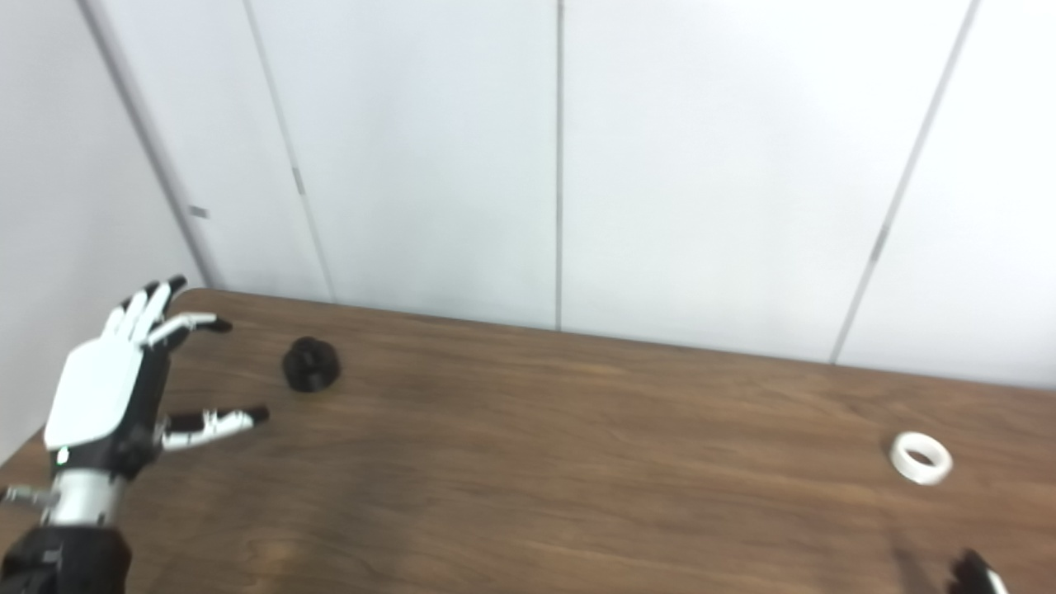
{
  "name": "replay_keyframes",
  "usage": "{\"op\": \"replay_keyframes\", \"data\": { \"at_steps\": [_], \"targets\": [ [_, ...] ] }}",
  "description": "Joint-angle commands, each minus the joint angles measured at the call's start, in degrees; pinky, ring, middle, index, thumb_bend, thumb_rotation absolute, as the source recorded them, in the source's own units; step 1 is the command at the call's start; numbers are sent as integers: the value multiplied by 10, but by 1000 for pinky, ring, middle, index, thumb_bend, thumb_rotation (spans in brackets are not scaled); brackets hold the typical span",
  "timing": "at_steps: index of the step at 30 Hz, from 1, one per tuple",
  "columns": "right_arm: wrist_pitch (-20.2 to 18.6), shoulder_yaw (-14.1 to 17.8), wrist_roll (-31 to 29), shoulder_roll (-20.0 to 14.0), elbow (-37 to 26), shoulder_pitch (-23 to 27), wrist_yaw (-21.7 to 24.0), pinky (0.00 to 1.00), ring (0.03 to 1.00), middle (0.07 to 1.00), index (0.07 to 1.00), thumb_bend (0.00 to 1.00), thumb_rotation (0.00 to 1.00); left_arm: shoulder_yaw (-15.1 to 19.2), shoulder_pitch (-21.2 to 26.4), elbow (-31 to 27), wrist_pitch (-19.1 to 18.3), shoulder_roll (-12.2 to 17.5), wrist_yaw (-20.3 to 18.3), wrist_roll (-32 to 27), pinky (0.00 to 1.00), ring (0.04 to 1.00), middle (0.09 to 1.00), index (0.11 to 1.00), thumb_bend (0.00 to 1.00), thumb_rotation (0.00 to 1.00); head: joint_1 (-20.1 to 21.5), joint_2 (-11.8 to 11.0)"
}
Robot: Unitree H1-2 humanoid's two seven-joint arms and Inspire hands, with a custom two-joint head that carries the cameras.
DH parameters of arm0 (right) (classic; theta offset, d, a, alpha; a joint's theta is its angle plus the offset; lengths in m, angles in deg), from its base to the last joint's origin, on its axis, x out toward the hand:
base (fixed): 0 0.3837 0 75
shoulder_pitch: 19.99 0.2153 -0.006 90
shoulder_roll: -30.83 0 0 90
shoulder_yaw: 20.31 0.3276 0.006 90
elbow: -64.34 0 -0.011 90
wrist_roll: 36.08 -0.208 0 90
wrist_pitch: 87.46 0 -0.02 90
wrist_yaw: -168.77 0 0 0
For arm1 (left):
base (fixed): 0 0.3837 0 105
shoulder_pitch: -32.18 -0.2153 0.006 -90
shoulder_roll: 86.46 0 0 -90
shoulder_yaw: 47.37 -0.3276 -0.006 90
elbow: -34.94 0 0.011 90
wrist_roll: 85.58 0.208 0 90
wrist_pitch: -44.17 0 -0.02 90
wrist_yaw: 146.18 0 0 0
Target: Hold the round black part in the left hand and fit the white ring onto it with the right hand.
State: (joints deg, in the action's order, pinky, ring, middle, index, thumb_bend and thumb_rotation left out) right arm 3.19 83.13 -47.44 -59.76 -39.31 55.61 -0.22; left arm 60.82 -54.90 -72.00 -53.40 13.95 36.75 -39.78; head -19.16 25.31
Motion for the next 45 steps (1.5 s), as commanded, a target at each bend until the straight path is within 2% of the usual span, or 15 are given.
{"op": "replay_keyframes", "data": {
  "at_steps": [1,4,7,9,13,19,25,29,33,35,39,45],
  "targets": [
    [22,11,-12,-19,-1,6,4,989,1000,1000,983,445,699,2,26,7,-21,26,-3,12,1000,1000,992,704,1000,304,-17,-2],
    [27,16,-21,-25,7,6,10,998,1000,1000,976,460,678,-8,45,36,-40,41,-7,12,1000,1000,998,710,1000,322,-40,-2],
    [36,20,-23,-33,14,6,11,989,1000,1000,980,398,674,-19,65,62,-56,46,-7,10,1000,1000,998,708,1000,327,-62,-3],
    [42,23,-30,-37,23,7,16,979,1000,1000,977,395,671,-27,74,74,-69,45,-7,9,1000,1000,1000,714,1000,326,-75,-3],
    [42,29,-46,-48,34,6,24,999,1000,1000,981,445,656,-47,100,115,-96,49,-18,2,1000,1000,1000,730,1000,349,-99,0],
    [34,36,-67,-56,32,1,32,1000,1000,1000,967,438,627,-81,134,172,-124,64,-54,-25,1000,1000,1000,769,1000,405,-111,5],
    [26,39,-60,-60,21,-7,29,1000,1000,1000,979,477,671,-108,163,232,-141,77,-84,-59,1000,1000,1000,820,1000,450,-113,7],
    [19,41,-62,-63,14,-13,28,1000,1000,1000,984,499,680,-118,177,265,-139,79,-88,-90,1000,1000,1000,833,1000,461,-111,10],
    [26,42,-65,-67,12,-18,31,1000,1000,1000,986,466,687,-128,191,303,-134,75,-89,-116,1000,1000,1000,849,1000,457,-110,11],
    [19,44,-67,-68,10,-20,30,1000,1000,1000,987,495,688,-135,197,319,-132,72,-84,-124,1000,1000,1000,857,1000,450,-109,12],
    [34,46,-61,-73,15,-26,34,1000,1000,1000,991,487,704,-151,203,337,-133,66,-69,-129,1000,1000,1000,867,1000,436,-108,11],
    [29,51,-70,-73,14,-30,38,1000,1000,1000,987,476,682,-169,211,354,-132,63,-57,-138,1000,1000,1000,915,1000,429,-99,12]
  ]
}}
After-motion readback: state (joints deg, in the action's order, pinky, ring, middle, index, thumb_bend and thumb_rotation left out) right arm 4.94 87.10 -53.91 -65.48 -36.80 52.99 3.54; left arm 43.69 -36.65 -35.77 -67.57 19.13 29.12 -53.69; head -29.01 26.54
